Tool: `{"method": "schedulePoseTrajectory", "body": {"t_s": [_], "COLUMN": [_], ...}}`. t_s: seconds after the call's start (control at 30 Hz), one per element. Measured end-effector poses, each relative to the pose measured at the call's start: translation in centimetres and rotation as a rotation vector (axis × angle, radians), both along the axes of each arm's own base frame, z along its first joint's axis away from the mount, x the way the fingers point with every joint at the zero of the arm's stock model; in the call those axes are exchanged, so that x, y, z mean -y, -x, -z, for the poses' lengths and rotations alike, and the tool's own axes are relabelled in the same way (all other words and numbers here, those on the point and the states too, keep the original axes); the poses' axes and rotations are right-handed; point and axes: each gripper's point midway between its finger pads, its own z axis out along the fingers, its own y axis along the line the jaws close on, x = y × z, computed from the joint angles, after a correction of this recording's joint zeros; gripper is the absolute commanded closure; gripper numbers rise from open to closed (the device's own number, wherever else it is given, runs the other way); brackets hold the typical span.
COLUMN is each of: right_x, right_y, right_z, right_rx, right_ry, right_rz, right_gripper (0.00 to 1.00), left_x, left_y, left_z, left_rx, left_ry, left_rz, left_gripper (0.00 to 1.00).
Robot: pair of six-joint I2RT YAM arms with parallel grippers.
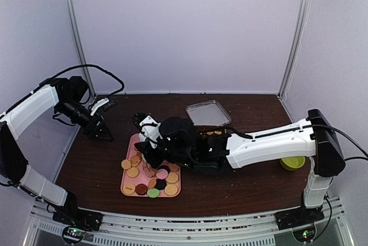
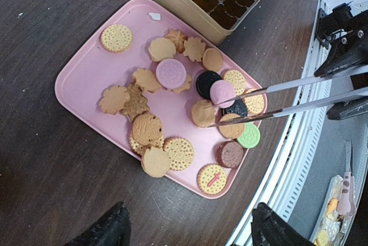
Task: Pack the cookies
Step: Pick up the fake cookies from the plate.
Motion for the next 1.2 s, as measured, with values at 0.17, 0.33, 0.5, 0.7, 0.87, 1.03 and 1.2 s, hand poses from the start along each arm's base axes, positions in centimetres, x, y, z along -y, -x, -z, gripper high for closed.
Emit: {"method": "schedulePoseTrajectory", "body": {"t_s": [0.17, 0.33, 0.5, 0.7, 0.87, 1.03, 1.2], "right_x": [-0.1, -0.4, -0.9, -1.1, -1.0, -1.0, -0.9], "right_y": [-0.6, -1.5, -2.0, -2.2, -2.4, -2.4, -2.6], "right_z": [0.7, 0.3, 0.3, 1.6, 1.6, 1.7, 1.7], "right_rx": [-0.003, 0.003, 0.008, 0.003, 0.003, 0.001, -0.014], "right_ry": [0.012, 0.000, -0.007, 0.015, 0.015, 0.014, 0.005], "right_rz": [0.011, 0.028, 0.041, 0.044, 0.047, 0.048, 0.057], "right_gripper": [0.70, 0.70, 0.69, 0.63, 0.63, 0.76, 0.88], "left_x": [0.0, 0.0, 0.0, 0.0, 0.0, 0.0, 0.0], "left_y": [0.0, 0.1, 0.1, 0.1, 0.1, 0.1, 0.1], "left_z": [0.0, 0.0, -0.1, -0.1, -0.1, -0.1, -0.1], "left_rx": [-0.001, -0.006, -0.004, -0.001, 0.001, 0.001, 0.001], "left_ry": [-0.001, -0.001, -0.001, -0.001, -0.001, -0.001, -0.001], "left_rz": [0.000, 0.000, 0.001, 0.004, 0.006, 0.007, 0.006], "left_gripper": [0.26, 0.26, 0.26, 0.26, 0.26, 0.26, 0.27]}}
